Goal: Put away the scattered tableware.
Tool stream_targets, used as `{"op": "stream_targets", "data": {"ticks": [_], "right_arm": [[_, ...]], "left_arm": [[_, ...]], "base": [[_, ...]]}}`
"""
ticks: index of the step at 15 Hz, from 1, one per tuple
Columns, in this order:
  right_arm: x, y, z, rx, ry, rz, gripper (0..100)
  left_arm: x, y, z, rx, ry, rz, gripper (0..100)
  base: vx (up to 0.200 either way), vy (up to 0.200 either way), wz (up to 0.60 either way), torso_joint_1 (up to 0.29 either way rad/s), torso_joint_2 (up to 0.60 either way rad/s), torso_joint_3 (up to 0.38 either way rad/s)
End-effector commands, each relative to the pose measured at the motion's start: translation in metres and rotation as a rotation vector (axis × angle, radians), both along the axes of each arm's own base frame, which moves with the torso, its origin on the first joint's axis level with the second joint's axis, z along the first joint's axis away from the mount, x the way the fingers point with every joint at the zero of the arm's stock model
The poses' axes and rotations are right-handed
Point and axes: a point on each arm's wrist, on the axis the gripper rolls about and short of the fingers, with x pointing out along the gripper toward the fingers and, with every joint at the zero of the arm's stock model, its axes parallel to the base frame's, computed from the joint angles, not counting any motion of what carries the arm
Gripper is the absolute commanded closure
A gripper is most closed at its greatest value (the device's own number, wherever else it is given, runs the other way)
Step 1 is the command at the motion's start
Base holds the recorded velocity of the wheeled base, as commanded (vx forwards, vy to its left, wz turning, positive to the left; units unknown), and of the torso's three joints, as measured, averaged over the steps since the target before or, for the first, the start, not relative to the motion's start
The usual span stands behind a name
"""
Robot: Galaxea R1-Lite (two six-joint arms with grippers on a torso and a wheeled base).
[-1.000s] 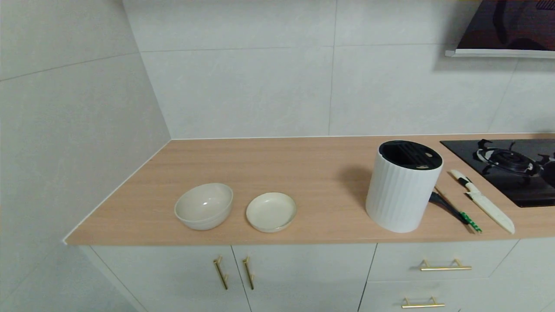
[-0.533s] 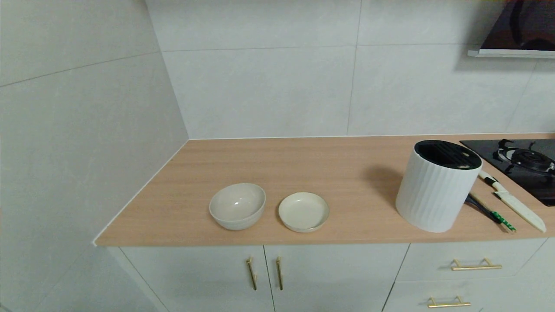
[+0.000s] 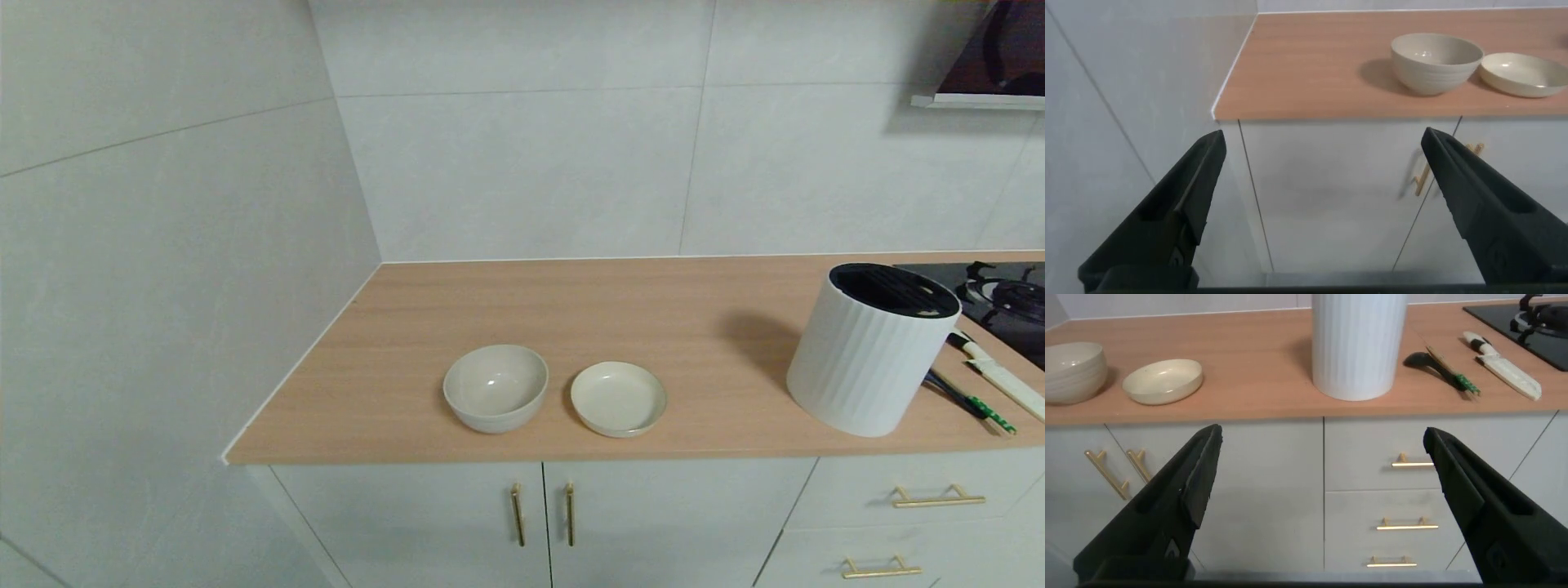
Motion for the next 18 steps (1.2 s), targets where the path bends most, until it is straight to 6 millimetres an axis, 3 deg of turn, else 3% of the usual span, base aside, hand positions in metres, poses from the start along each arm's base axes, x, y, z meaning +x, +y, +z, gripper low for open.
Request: {"op": "stream_targets", "data": {"ticks": [1, 10, 18], "right_arm": [[0.0000, 0.0000, 0.0000, 0.000, 0.000, 0.000, 0], [0.0000, 0.0000, 0.0000, 0.000, 0.000, 0.000, 0], [0.0000, 0.0000, 0.0000, 0.000, 0.000, 0.000, 0]], "left_arm": [[0.0001, 0.0000, -0.0003, -0.001, 0.001, 0.000, 0], [0.0000, 0.0000, 0.0002, -0.001, -0.002, 0.000, 0], [0.0000, 0.0000, 0.0002, -0.002, -0.002, 0.000, 0]], "base": [[0.000, 0.000, 0.00, 0.000, 0.00, 0.000], [0.000, 0.000, 0.00, -0.007, 0.01, 0.008], [0.000, 0.000, 0.00, -0.223, 0.50, 0.271]]}}
